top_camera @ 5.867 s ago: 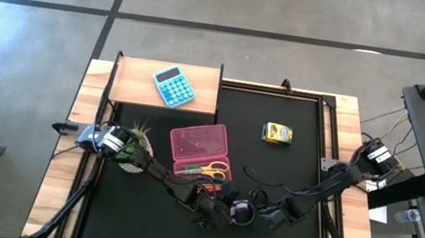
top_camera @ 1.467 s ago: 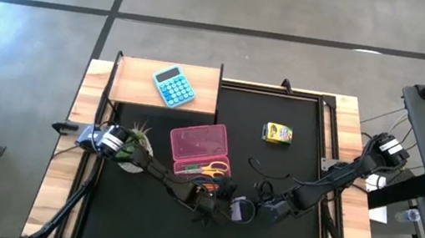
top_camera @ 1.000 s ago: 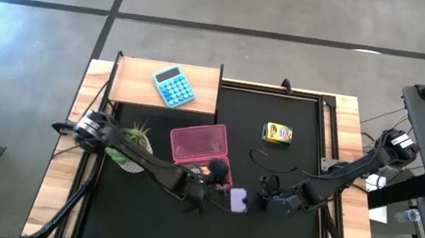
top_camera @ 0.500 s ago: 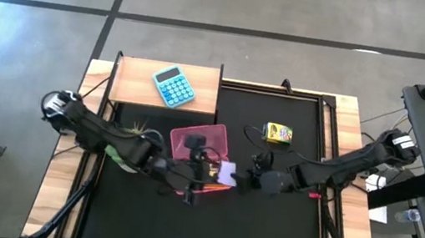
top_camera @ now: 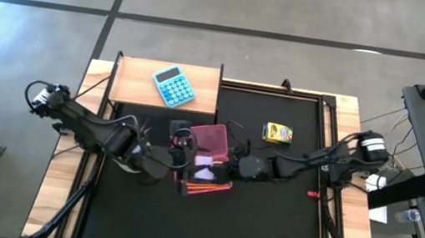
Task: Pack school essentials
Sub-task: Put the white notes into the pink box
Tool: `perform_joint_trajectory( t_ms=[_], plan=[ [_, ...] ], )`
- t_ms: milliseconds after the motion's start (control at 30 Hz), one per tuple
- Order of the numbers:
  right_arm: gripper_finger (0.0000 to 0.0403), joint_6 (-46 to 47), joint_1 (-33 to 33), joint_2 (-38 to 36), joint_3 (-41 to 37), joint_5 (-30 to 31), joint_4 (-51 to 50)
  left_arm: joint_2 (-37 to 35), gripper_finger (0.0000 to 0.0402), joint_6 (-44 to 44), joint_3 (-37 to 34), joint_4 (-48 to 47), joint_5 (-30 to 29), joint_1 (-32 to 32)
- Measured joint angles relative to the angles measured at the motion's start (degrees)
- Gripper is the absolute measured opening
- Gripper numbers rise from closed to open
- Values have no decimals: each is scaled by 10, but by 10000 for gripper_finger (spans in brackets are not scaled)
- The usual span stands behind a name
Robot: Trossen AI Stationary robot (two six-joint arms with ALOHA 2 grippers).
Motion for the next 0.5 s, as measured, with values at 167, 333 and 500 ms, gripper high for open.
perform_joint_trajectory(
  t_ms=[167, 333, 500],
  plan=[
    [9, -22, -12, 68, 68, -61, -4, -9, 157, 3, 0, -28, -17, 1],
    [9, -40, -15, 101, 131, -89, -87, -19, 157, 0, 0, -53, -34, 1],
    [9, -59, -15, 116, 166, -94, -122, -31, 157, 0, 0, -63, -34, -2]
  ],
)
